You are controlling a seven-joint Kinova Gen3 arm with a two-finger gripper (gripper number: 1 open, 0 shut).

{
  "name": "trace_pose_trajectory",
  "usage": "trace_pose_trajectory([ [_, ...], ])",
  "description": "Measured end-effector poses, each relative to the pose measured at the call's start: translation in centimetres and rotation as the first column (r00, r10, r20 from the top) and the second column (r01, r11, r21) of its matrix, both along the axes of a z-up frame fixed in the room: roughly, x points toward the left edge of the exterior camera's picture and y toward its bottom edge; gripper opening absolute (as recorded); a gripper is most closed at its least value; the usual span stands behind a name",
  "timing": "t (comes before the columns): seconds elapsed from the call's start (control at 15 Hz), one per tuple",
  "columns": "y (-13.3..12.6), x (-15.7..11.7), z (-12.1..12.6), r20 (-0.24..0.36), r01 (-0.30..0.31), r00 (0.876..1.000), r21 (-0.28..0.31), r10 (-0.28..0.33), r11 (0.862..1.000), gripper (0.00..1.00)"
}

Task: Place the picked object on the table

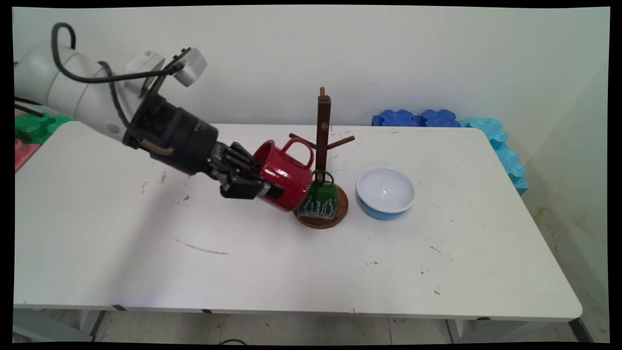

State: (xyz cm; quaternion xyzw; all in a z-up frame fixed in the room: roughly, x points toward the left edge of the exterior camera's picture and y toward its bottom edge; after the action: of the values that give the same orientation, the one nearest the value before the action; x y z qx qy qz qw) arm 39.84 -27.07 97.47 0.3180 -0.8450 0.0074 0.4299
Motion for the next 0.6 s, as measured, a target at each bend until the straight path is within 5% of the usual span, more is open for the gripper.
trace_pose_trajectory([
  [0.6, 0.8, 3.7, -1.1, 0.101, 0.001, 0.995, 0.006, -0.001, 1.000, 0.00],
])
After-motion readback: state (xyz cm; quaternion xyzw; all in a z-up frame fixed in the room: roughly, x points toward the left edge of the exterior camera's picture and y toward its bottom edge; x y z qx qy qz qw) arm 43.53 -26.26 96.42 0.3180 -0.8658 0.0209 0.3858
